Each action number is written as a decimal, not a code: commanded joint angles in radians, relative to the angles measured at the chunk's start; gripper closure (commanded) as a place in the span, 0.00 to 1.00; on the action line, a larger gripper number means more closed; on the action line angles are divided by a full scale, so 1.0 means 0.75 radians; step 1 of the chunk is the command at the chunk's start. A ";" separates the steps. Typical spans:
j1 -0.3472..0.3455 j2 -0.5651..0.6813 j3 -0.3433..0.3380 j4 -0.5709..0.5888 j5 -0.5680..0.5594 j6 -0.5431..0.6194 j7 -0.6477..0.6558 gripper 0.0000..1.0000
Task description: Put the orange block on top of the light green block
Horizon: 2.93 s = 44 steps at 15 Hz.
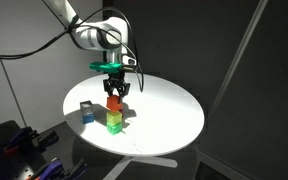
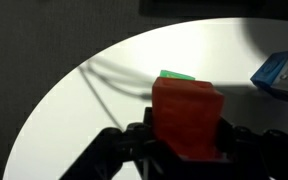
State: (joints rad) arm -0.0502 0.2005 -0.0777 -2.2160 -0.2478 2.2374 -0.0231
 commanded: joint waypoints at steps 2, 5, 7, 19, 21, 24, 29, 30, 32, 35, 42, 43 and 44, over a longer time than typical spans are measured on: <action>0.014 0.048 -0.005 0.046 -0.040 0.013 0.043 0.71; 0.016 0.072 -0.008 0.056 -0.042 0.018 0.042 0.71; 0.017 0.085 -0.009 0.060 -0.042 0.020 0.041 0.71; 0.019 0.109 -0.011 0.069 -0.041 0.022 0.038 0.71; 0.019 0.112 -0.012 0.069 -0.041 0.022 0.038 0.71; 0.019 0.117 -0.013 0.072 -0.041 0.022 0.038 0.71; 0.019 0.124 -0.014 0.077 -0.040 0.020 0.038 0.71; 0.019 0.124 -0.014 0.077 -0.039 0.019 0.038 0.58; 0.019 0.122 -0.014 0.078 -0.037 0.016 0.037 0.23; 0.017 0.119 -0.014 0.078 -0.036 0.014 0.034 0.08; 0.017 0.041 -0.004 0.042 -0.010 -0.011 0.016 0.00; 0.018 0.018 -0.001 0.033 -0.005 -0.015 0.014 0.00; 0.017 -0.005 0.004 0.025 0.004 -0.023 0.009 0.00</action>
State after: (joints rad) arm -0.0426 0.2634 -0.0793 -2.1735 -0.2479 2.2481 -0.0216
